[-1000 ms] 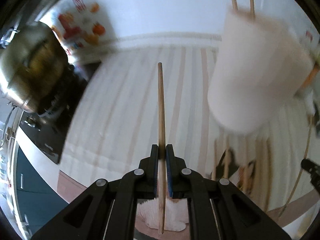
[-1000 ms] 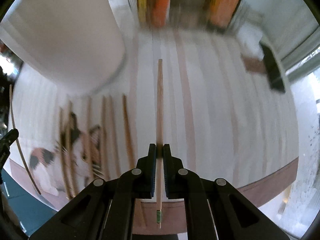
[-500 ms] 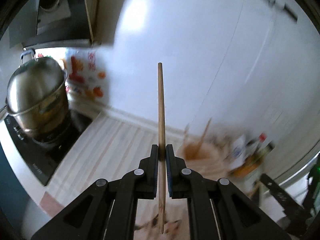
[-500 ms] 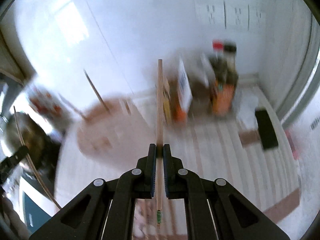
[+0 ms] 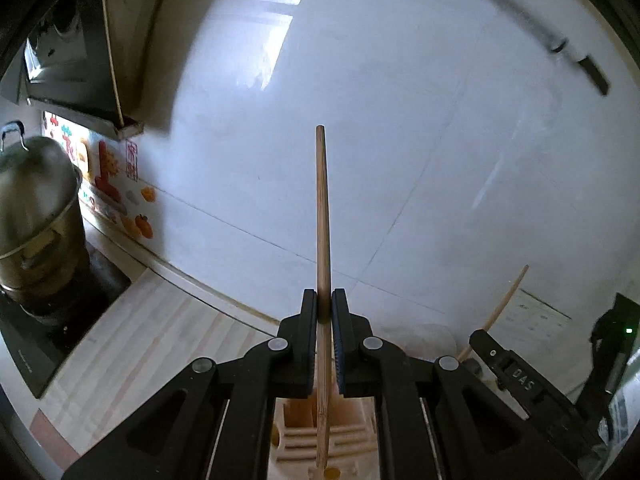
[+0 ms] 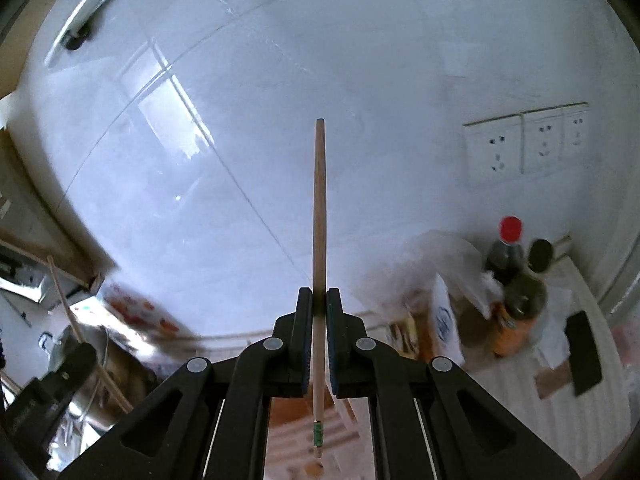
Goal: Organize utensils
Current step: 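Lift the left gripper's chopstick upright over the pink holder while the right gripper carries its chopstick, then drop the left gripper's chopstick into the pink holder and open while the right gripper releases its own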
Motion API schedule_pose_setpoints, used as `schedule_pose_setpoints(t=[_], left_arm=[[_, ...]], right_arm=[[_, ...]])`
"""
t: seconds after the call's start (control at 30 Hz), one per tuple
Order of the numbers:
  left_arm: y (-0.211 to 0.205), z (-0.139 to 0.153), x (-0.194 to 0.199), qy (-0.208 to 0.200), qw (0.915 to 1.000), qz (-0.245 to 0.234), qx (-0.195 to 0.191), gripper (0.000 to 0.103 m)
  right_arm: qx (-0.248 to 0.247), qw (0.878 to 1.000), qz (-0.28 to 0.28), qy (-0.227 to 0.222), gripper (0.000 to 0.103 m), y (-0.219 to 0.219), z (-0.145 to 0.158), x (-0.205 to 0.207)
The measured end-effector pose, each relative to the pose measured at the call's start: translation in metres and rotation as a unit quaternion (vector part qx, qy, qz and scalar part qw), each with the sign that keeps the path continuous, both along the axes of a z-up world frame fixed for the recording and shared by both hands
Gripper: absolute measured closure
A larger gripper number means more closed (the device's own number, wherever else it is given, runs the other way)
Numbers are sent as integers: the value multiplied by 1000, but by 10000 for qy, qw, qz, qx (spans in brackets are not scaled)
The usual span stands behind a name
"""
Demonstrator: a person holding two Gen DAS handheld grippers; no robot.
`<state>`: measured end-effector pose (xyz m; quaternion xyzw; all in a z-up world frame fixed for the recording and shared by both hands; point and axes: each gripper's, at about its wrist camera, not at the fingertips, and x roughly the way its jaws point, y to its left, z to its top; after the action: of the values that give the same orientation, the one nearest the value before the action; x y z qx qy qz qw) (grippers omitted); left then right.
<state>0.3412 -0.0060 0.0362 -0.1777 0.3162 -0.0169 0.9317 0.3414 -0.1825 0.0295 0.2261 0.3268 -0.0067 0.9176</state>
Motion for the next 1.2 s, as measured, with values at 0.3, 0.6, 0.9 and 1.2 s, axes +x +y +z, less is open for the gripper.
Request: schedule_pose_setpoints(t=[0.3, 0.6, 0.9, 1.2], left_arm=[[-15, -64, 48, 243, 9996, 73, 79, 98], [-20, -88, 56, 502, 9978, -118, 425, 98], [-18, -66, 27, 804, 9922, -656, 695, 91], [15, -26, -47, 639, 9908, -291, 1160, 15]], right_arm=[[133, 9999, -92, 49, 96, 12, -40, 52], [5, 9997, 85, 213, 96, 18, -63, 59], [-25, 9953, 795, 545, 96, 29, -72, 52], [195, 9924, 1037, 632, 56, 16, -54, 18]])
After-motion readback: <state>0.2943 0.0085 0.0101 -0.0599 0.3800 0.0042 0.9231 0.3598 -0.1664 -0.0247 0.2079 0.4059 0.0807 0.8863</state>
